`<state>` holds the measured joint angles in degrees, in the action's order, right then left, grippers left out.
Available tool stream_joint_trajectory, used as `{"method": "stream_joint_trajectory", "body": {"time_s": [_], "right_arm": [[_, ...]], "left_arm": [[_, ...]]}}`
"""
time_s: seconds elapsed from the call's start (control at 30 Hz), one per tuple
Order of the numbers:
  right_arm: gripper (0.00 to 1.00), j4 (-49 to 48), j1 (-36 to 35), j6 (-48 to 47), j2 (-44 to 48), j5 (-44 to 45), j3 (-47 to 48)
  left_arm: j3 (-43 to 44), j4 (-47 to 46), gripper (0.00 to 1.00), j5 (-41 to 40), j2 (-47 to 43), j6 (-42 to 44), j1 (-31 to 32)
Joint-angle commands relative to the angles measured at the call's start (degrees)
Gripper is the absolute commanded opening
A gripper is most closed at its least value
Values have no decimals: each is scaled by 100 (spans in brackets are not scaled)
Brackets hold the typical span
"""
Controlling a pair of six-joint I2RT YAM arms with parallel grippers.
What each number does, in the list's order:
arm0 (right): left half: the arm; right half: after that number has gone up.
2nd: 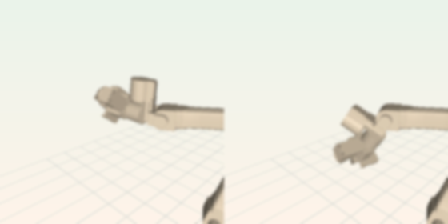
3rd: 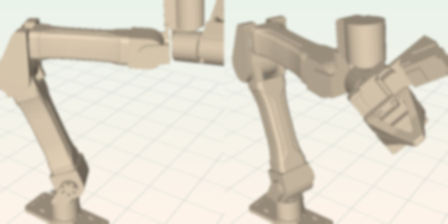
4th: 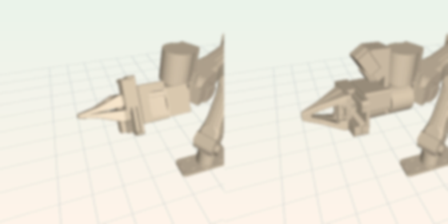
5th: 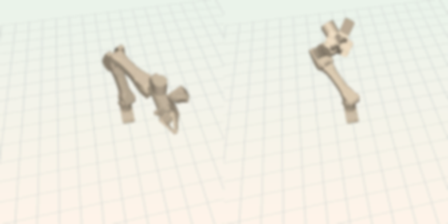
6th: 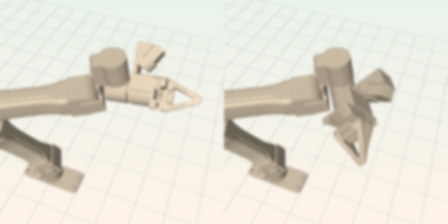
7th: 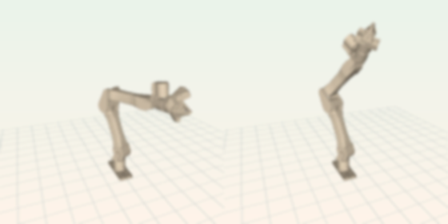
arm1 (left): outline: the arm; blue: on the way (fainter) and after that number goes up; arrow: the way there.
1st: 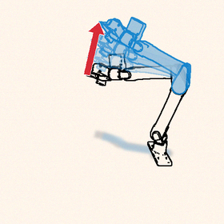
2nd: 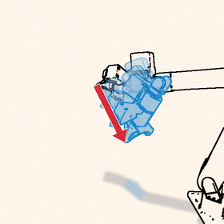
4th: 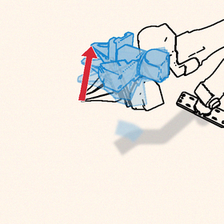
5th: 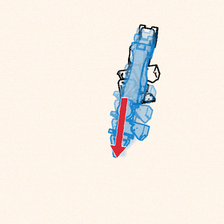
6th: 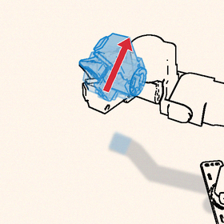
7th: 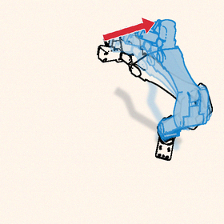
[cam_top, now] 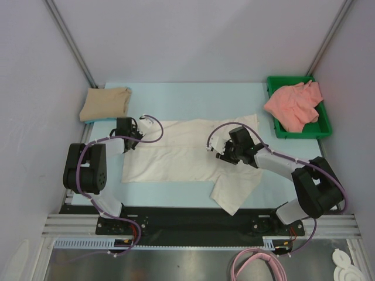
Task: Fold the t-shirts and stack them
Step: Fold the tshirt
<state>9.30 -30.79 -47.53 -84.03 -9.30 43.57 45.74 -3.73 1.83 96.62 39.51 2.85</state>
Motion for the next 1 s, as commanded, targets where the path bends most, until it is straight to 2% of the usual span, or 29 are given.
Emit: {"method": "stream_joint_trajectory", "body": {"time_s": [0.0,0.17,0.33,0.37,0.47,0.73,0.83,0.97], "right_arm": [[42,20,-15,86,-209,-133,257],[46,-279,-15,95,-430,33,266],[45,-734,-15,103,-553,348,196],[38,-832,-15,129,-597,446,178],[28,-1140,-15,147,-641,648,134],[26,-1282,-24,165,-571,755,37],[12,-1194,-24,156,-536,649,46],[4,-992,-41,112,-413,570,81]], "left_arm": [[-65,135,2,81,68,40,22],[-56,144,2,90,68,40,14],[-30,162,1,81,76,48,14],[-30,162,1,81,76,48,22],[-38,153,1,72,77,40,14],[-47,153,1,64,85,40,14],[-38,153,1,81,77,40,22],[-38,162,1,81,76,31,14]]}}
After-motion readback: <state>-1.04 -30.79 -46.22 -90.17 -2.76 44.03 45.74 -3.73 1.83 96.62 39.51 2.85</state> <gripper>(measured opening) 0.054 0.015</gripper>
